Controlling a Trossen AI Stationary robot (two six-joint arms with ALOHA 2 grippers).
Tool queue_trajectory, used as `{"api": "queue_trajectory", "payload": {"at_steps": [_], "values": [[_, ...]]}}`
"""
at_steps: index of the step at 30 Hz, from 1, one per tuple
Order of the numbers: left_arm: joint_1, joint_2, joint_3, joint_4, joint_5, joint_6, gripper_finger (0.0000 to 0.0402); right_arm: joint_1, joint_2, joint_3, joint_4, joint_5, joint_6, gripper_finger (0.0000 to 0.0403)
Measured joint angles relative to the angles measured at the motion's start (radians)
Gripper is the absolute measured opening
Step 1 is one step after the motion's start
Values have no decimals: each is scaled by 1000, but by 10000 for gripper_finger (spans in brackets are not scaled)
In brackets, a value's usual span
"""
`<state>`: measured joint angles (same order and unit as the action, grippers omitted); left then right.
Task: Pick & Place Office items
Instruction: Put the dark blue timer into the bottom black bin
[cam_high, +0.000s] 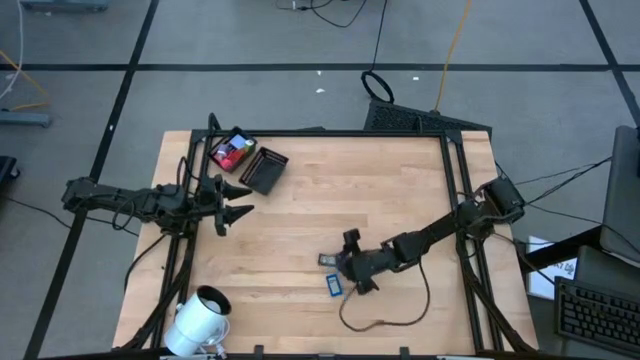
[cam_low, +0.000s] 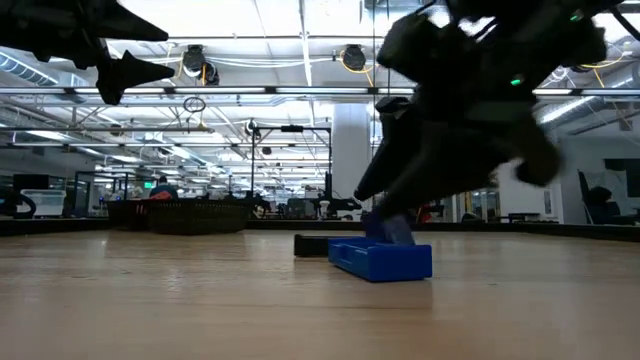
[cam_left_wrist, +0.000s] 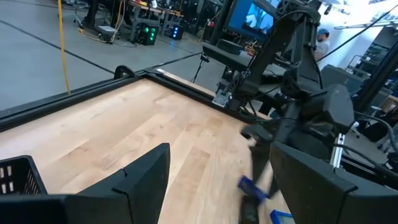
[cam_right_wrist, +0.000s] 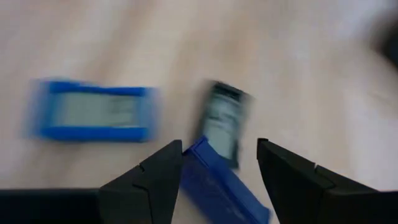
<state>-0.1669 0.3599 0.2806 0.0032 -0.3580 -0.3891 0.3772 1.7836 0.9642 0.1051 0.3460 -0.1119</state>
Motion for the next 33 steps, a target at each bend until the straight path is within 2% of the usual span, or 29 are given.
{"api": "queue_trajectory", "payload": {"at_steps": [2, 5, 13, 18, 24, 28, 33], "values": [[0, 0, 0, 0, 0, -2, 278, -24, 0, 0, -6, 83, 42, 197], [0, 0, 0, 0, 0, -2, 278, -52, 0, 0, -4, 154, 67, 193], [0, 0, 0, 0, 0, -2, 278, -72, -20, 0, -61, 146, 174, 191], [0, 0, 0, 0, 0, -2, 278, -68, -68, -4, -115, 94, 270, 195], [0, 0, 0, 0, 0, -2, 278, -40, -53, -31, -91, 71, 287, 256], [0, 0, 0, 0, 0, -1, 278, -45, -48, -68, -75, 99, 337, 301], [0, 0, 0, 0, 0, -1, 278, -51, -49, -107, -67, 100, 418, 322]]}}
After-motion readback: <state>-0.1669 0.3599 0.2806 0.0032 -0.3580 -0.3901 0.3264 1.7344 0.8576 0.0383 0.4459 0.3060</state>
